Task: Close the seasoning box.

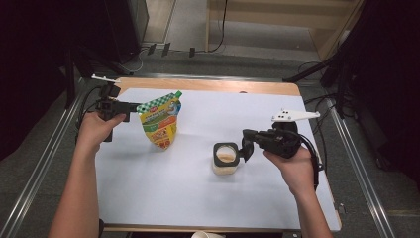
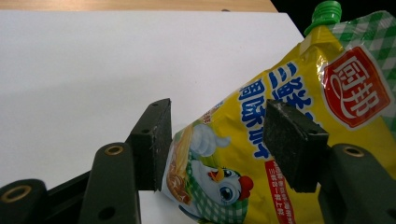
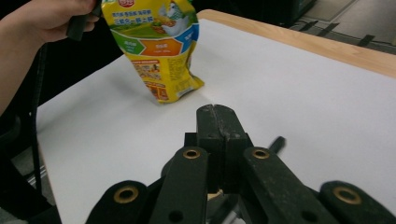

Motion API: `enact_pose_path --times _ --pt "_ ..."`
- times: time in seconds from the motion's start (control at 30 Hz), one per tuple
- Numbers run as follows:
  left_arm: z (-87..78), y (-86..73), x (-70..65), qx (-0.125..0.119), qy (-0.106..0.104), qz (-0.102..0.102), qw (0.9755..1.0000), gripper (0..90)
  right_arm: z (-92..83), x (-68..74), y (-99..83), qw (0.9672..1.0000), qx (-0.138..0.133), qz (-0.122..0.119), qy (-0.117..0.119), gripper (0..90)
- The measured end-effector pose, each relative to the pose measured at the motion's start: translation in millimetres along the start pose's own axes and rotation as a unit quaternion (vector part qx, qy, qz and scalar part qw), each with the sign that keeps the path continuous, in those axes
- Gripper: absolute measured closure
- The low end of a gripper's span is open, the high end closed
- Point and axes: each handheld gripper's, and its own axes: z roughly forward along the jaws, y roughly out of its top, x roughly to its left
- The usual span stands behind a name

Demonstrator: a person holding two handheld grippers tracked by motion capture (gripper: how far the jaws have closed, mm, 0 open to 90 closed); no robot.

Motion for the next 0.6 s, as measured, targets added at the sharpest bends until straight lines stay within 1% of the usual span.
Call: enact_pose_path --times 0.13,0.3,0.4,0.5,0.6 --pt "0.7 0.0 -0.1 0.002 -0.001 0.001 1.0000 43.0 -7.7 -7.6 -0.4 0.9999 -0.004 0.007 -0.014 90.0" --pt "0.6 0.0 -0.1 0.000 -0.001 0.001 1.0000 42.6 -11.7 -18.4 -4.1 0.9993 -0.004 0.017 -0.033 90.0" --pt "0.0 0.1 -0.2 -0.001 -0.002 0.002 1.0000 42.5 -10.0 -22.9 -7.1 0.9990 0.001 0.026 -0.038 90.0" --pt "0.0 0.1 -0.6 0.000 -0.003 0.002 1.0000 42.2 -4.3 -26.6 -11.1 0.9988 0.009 0.032 -0.037 90.0" --pt "0.1 0.1 -1.1 -0.002 -0.002 0.002 1.0000 42.0 0.1 -27.7 -13.1 0.9988 0.014 0.032 -0.035 90.0"
